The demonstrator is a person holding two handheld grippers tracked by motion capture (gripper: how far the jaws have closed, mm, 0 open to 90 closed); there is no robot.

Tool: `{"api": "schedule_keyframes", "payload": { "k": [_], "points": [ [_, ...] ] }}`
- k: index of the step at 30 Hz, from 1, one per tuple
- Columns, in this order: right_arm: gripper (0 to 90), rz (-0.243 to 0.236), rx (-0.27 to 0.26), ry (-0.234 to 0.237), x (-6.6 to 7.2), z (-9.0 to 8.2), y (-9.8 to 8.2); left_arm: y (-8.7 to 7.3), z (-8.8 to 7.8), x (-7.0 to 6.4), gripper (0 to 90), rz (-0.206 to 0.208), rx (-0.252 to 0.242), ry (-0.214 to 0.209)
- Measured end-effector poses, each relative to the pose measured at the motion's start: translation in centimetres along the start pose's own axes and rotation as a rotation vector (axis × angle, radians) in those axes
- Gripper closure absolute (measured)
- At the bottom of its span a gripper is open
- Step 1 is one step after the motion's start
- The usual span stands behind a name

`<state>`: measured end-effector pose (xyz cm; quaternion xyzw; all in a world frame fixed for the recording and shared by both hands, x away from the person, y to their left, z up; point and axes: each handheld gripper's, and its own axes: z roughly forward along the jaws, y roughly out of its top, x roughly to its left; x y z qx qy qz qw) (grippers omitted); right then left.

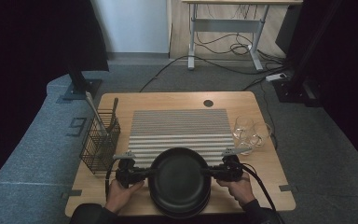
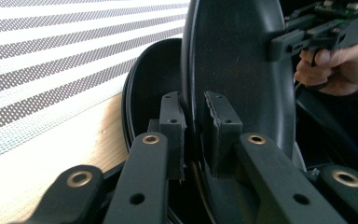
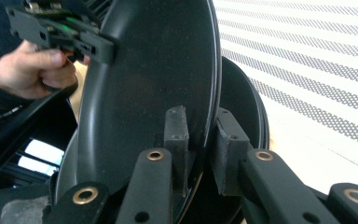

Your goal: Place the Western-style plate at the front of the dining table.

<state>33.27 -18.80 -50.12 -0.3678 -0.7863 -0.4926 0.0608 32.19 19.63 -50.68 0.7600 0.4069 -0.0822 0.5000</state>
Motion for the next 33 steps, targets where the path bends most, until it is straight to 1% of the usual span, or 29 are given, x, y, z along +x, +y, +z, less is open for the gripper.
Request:
{"api": "schedule_keyframes", "payload": {
  "k": [5, 9, 12, 14, 20, 24, 28, 33],
  "points": [
    [77.6, 0.002, 0.027, -0.017, 0.1, -0.3, 0.1, 0.5, -0.1, -0.4, 80.7, 0.014, 0.009, 0.01],
    [78.3, 0.009, 0.016, -0.023, 0.2, -0.4, 0.1, 0.8, -0.2, -0.4, 81.5, 0.01, 0.009, 0.009],
    [79.6, 0.016, -0.003, -0.021, 0.3, -0.6, 0.2, 1.2, -0.5, -0.5, 82.7, 0.007, -0.005, 0.007],
    [80.5, 0.021, -0.016, -0.022, 0.3, -0.7, 0.4, 1.5, -0.6, -0.8, 83.3, 0.017, -0.009, 0.015],
    [81.7, 0.008, -0.033, -0.05, 0.5, -1.1, 1.3, 2.6, -0.9, -1.6, 83.7, 0.06, -0.018, 0.058],
    [81.7, -0.009, -0.03, -0.074, 0.5, -1.1, 1.9, 3.0, -0.9, -1.6, 83.7, 0.07, -0.022, 0.076],
    [81.6, -0.025, -0.024, -0.097, 0.6, -1.0, 2.6, 3.5, -1.0, -1.7, 83.6, 0.092, -0.025, 0.096],
    [81.5, -0.035, -0.019, -0.116, 0.4, -0.8, 3.3, 4.2, -1.2, -1.8, 83.5, 0.11, -0.026, 0.118]
  ]
}}
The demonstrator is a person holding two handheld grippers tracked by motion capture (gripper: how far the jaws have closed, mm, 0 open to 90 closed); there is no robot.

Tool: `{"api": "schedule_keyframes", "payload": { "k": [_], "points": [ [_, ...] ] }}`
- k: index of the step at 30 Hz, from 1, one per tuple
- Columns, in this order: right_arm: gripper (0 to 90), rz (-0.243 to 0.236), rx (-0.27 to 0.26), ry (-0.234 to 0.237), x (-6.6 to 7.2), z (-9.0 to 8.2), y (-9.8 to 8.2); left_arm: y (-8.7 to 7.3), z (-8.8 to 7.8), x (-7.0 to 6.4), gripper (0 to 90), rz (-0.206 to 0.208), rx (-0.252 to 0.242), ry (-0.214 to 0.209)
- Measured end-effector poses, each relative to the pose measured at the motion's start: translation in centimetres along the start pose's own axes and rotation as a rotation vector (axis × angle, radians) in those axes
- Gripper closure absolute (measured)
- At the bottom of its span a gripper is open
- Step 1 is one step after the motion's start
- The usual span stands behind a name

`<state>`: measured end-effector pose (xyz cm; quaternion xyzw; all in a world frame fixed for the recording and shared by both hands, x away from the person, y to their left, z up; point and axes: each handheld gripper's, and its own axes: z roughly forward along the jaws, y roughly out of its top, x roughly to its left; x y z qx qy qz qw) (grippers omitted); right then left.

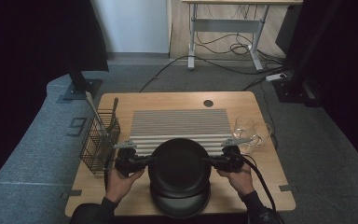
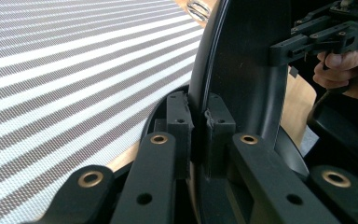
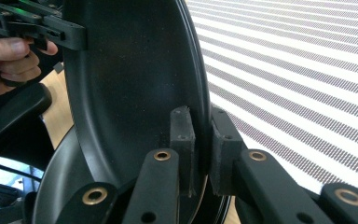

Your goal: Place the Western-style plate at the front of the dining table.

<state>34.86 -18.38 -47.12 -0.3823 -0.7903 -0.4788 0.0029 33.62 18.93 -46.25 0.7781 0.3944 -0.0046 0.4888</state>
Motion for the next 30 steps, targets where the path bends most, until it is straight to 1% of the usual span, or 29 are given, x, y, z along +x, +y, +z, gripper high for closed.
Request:
{"api": "schedule_keyframes", "payload": {
  "k": [3, 9, 14, 21, 26, 30],
  "points": [
    [81.4, -0.003, -0.006, -0.006, -0.1, 0.0, 0.4, 0.5, 0.0, 0.1, 83.5, 0.002, 0.001, 0.004],
    [80.9, -0.015, -0.015, -0.032, -0.3, -0.2, 1.5, 2.0, 0.0, 0.3, 83.2, 0.012, 0.001, 0.016],
    [80.6, -0.028, -0.027, -0.048, -0.5, -0.1, 2.6, 3.3, -0.1, 0.7, 82.8, 0.014, -0.001, 0.026],
    [79.9, -0.042, -0.028, -0.081, -1.0, 0.4, 4.4, 4.8, 0.0, 1.4, 82.5, 0.018, -0.008, 0.051],
    [79.6, -0.052, -0.034, -0.093, -1.4, 0.6, 5.5, 5.9, 0.1, 1.8, 82.2, 0.029, -0.011, 0.071],
    [79.5, -0.058, -0.037, -0.103, -1.7, 0.8, 6.3, 6.5, 0.3, 2.2, 81.9, 0.029, -0.017, 0.081]
  ]
}}
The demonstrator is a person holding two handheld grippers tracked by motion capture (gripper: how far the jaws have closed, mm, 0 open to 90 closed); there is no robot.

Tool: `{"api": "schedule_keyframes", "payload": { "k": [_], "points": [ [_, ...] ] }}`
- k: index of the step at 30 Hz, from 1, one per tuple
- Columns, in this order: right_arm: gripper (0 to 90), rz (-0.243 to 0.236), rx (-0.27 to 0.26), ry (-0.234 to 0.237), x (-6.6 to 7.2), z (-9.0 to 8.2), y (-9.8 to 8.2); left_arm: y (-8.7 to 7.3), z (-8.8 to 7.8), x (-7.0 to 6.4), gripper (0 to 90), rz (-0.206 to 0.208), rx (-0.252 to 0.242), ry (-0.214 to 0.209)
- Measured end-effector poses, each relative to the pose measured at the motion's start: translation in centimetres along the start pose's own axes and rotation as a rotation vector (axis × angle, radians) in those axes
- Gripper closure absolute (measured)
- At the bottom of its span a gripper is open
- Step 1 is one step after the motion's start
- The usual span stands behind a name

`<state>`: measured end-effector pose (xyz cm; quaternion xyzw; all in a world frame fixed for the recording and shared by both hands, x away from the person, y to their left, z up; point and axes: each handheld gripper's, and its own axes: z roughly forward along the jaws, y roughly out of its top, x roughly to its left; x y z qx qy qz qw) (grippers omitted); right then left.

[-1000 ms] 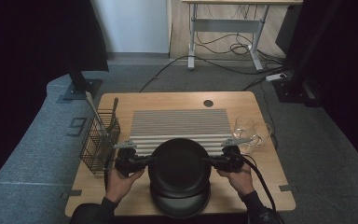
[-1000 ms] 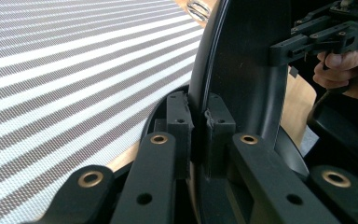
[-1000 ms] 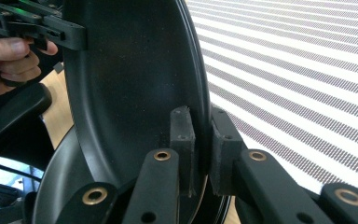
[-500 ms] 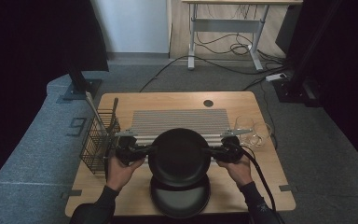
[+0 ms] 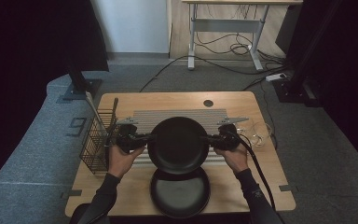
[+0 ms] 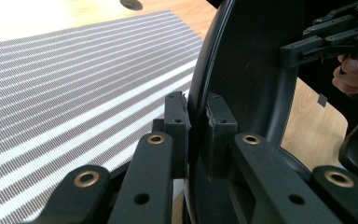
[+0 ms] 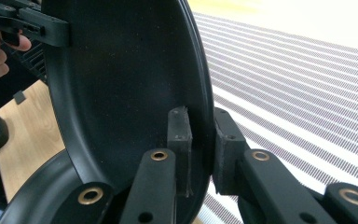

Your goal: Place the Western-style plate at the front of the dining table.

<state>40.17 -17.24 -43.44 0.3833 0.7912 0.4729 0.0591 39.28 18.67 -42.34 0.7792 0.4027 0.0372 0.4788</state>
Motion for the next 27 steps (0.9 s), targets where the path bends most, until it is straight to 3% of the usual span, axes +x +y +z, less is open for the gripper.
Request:
{"api": "schedule_keyframes", "payload": {
  "k": [27],
  "points": [
    [78.1, -0.001, -0.029, -0.066, -3.3, 1.7, 3.1, 4.0, 2.7, 2.4, 80.6, 0.03, -0.009, 0.063]
  ]
}}
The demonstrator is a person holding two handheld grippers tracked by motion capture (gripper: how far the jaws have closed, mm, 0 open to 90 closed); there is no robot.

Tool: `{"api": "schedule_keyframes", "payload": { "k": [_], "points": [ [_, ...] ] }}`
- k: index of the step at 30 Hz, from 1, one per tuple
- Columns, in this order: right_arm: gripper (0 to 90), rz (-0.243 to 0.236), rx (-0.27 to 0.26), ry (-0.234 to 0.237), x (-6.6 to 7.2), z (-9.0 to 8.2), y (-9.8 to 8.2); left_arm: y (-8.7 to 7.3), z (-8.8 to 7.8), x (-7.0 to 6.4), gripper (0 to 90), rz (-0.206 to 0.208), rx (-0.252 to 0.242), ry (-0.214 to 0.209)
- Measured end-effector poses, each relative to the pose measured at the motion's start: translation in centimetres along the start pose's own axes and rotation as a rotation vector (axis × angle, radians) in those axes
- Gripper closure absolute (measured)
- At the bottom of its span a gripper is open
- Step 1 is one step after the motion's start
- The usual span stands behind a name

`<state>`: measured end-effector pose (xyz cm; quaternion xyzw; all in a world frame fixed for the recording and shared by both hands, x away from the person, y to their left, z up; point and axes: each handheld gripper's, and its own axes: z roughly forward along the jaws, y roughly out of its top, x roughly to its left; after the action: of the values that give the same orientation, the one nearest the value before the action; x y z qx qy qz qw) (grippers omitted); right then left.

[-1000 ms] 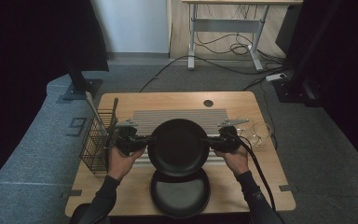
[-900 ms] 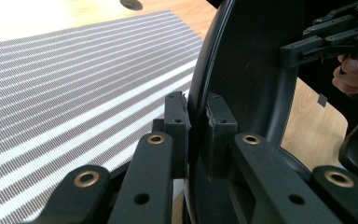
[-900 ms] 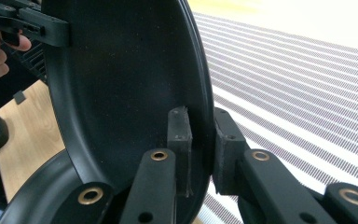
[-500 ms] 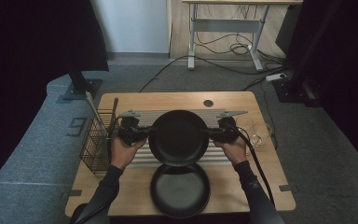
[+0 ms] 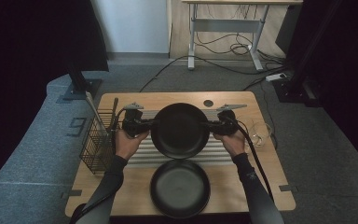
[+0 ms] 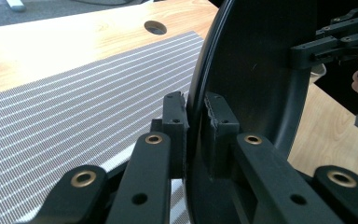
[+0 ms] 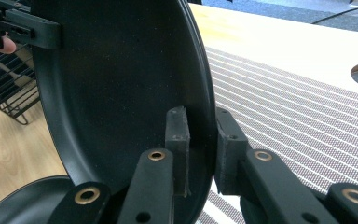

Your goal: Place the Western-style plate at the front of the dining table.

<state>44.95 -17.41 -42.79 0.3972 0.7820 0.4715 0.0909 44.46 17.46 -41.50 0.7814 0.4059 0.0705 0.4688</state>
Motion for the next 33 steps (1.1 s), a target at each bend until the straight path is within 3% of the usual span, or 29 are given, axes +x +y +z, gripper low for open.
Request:
{"api": "schedule_keyframes", "payload": {
  "k": [11, 33],
  "points": [
    [77.8, 0.003, 0.014, -0.028, -1.2, 1.5, 0.1, 0.0, 2.1, 1.7, 79.5, -0.024, 0.007, 0.014],
    [76.5, 0.019, 0.06, -0.065, -2.8, 4.3, -0.7, -0.9, 4.7, 3.4, 78.5, -0.056, 0.048, 0.038]
  ]
}}
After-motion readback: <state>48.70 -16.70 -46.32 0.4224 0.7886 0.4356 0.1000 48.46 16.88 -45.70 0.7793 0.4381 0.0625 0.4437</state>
